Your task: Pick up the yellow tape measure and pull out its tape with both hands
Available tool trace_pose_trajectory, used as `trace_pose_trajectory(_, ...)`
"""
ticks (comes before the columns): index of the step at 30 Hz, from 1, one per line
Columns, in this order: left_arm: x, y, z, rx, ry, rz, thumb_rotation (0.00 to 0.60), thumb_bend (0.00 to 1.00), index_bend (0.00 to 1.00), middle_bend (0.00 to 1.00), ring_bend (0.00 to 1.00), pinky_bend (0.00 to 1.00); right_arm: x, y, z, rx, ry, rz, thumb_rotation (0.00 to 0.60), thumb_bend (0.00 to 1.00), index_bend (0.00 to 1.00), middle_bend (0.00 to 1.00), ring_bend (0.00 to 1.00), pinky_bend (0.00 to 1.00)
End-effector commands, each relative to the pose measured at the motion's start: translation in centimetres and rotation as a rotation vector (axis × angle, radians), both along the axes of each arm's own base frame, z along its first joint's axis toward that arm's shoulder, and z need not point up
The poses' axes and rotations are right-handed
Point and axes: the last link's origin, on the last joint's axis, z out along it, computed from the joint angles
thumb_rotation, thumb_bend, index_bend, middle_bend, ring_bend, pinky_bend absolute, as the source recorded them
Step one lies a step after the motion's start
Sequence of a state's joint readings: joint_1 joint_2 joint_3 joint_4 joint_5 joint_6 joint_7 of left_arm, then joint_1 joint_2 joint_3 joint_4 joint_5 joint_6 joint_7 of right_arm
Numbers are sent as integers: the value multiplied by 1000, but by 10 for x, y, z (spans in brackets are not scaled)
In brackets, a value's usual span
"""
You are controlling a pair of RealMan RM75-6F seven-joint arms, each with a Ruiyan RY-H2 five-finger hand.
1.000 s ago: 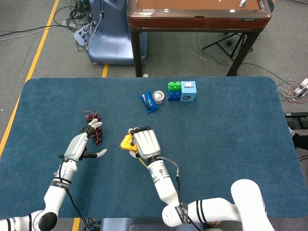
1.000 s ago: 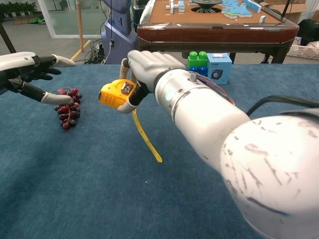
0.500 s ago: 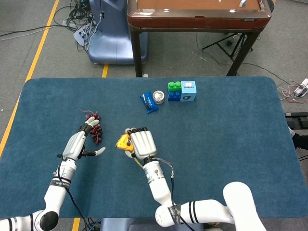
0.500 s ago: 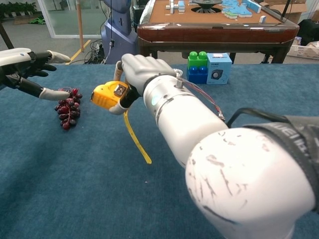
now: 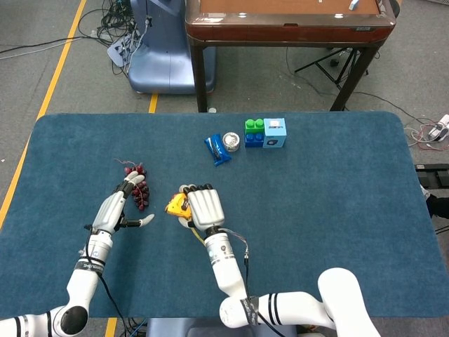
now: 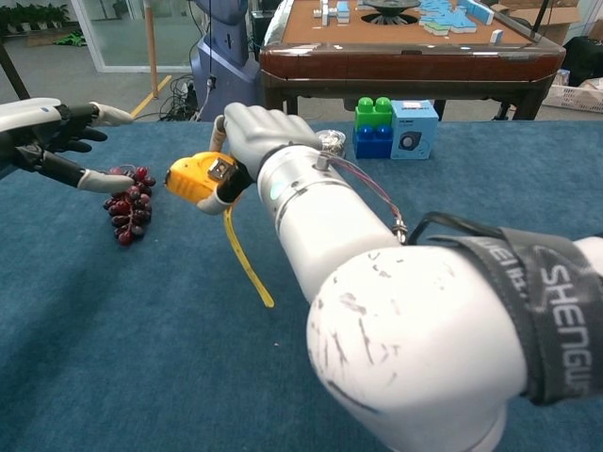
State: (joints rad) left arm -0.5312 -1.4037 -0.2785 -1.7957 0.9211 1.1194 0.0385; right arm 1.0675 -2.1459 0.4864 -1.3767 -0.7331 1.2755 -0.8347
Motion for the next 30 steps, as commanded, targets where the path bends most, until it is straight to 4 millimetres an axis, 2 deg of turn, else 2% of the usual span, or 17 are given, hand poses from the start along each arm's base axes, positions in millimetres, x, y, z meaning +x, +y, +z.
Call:
trace_pose_trajectory(1,1,0,-1,3,-3,3,600,168,0,0,0,0,2,0,-2,-2,2,2,600,500,552,563,370,268)
trace_pose_trajectory(13,2,2,-4,-3,-34,32,600,168,0,0,0,0,10,-1,-13,5,-2,2,600,500,552,563,370,268)
trace_pose_trajectory(30,4,-1,-10,-11,-47,41,600,168,0,0,0,0,18,2,-14,-4,-12,15,600,499,552,563,370,268)
